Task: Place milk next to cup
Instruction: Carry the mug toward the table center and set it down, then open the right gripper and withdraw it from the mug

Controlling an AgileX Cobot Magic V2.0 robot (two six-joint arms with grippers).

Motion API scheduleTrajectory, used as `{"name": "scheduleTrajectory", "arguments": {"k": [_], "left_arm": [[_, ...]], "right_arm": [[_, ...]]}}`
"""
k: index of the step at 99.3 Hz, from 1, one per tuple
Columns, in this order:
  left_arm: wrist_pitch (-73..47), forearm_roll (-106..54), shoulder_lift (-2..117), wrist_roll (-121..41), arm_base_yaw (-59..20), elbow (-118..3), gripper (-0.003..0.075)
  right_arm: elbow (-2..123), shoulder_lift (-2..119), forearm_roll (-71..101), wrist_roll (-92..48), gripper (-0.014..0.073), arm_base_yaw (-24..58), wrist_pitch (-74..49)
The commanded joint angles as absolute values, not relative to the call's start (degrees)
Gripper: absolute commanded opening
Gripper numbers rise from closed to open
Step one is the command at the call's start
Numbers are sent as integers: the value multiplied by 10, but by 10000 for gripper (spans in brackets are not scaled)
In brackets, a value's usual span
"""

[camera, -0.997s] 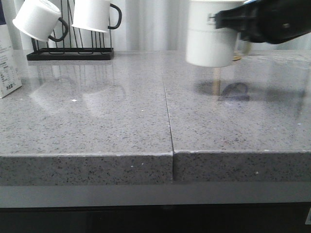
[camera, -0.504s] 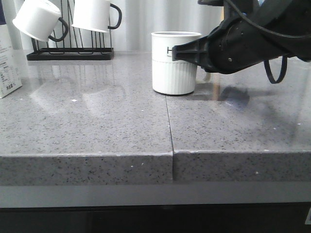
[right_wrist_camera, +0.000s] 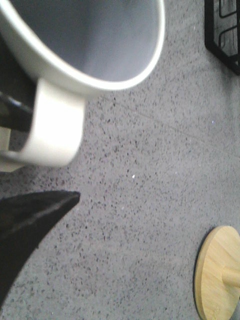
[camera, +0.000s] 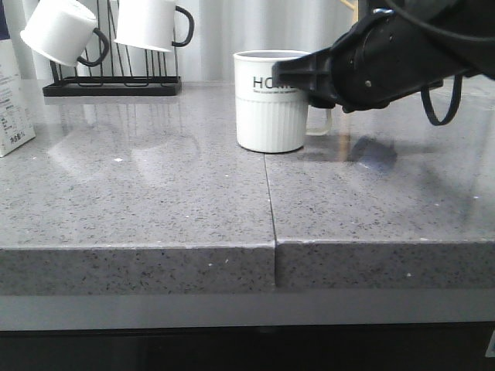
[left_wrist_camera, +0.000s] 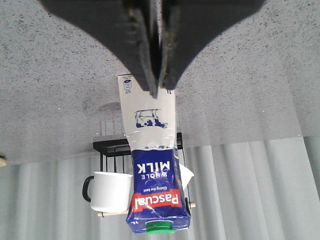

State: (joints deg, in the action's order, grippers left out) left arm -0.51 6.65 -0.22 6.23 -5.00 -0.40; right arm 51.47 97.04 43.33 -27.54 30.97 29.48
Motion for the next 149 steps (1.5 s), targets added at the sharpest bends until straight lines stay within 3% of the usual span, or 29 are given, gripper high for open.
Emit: {"name": "scheduleTrajectory", "arguments": {"k": [1,40,88,122,149], "left_arm": [[40,62,-21,68,-49,25,-21],[40,62,-21,68,-49,25,-21],[40,62,-21,68,-49,25,-21],[40,62,-21,68,-49,25,-21],[40,62,-21,68,-49,25,-21]], "right_arm": [[519,931,422,-281,318,310,314],[393,788,408,-281,318,297,291],[365,535,307,-297,318,50,-5],[332,398,-19,32,318,32,-62],[230,259,-34,54,318,32,-73]]}}
